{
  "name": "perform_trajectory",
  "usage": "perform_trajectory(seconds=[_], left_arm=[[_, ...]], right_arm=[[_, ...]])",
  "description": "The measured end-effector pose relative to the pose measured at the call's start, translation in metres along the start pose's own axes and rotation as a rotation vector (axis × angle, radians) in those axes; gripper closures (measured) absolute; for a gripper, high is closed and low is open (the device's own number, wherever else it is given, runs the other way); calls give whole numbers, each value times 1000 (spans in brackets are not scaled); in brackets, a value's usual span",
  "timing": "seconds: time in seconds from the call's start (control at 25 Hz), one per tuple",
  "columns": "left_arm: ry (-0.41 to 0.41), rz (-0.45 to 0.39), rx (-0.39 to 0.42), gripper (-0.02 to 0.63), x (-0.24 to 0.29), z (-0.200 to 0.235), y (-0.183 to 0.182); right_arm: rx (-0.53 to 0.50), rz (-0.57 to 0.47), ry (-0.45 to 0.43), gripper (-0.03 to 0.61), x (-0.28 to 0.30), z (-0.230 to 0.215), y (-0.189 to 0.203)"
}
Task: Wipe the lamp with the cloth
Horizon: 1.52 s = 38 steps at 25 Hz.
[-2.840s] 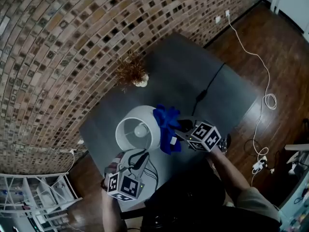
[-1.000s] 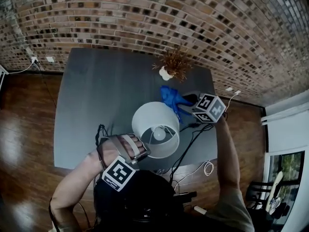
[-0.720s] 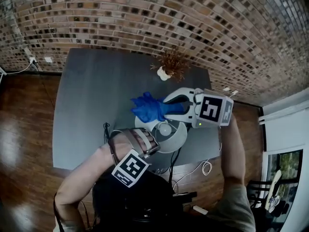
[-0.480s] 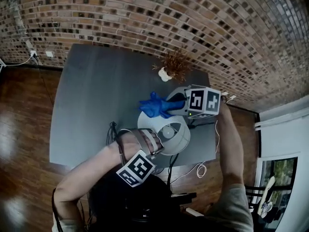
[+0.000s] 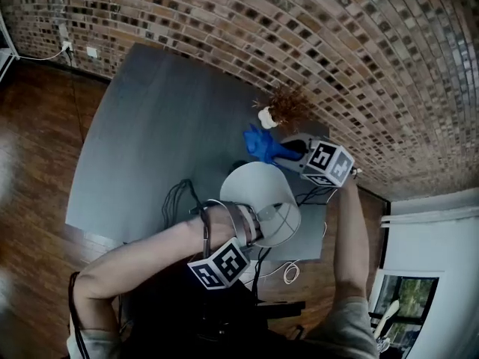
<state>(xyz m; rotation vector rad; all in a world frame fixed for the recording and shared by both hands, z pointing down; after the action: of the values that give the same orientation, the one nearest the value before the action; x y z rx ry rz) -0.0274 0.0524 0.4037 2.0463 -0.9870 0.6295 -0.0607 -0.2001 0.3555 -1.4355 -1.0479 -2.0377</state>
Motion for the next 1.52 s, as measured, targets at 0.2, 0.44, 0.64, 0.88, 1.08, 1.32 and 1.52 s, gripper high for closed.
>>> perform_trajectory(seconds=[0.2, 0.44, 0.64, 0.88, 1.08, 1.32, 1.52], left_arm=[[-18, -4, -11, 541, 1, 4, -1], [-19, 2, -1, 534, 4, 4, -4], [-31, -3, 5, 531, 6, 0, -8], [-79, -20, -11, 531, 0, 2, -2], [-96, -18, -30, 531, 3, 7, -1], [-81, -1, -7, 523, 12, 1, -5], [-67, -17, -4, 523, 6, 4, 1]], right_arm=[[-294, -84, -328, 471, -45, 54, -94], [-284, 166, -382, 471, 41, 37, -63], [-220, 249, -199, 471, 92, -7, -24], [-302, 21, -326, 471, 26, 17, -102], [-520, 249, -614, 471, 55, 71, -130], [-396, 384, -422, 468, 142, 29, -81], [-223, 226, -118, 469, 73, -6, -52]])
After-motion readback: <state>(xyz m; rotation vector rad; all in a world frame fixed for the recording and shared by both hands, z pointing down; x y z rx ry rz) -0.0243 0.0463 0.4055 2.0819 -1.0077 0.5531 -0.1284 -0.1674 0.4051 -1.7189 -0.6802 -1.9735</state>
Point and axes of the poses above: the fingertips, and each gripper's own axes: x forward along the fingers, z to its left, y out of its underside, the point moved 9 cm from there along -x, backward along the fingers, and after that the axes turned 11 degrees about -x, right-handed, at the moved point
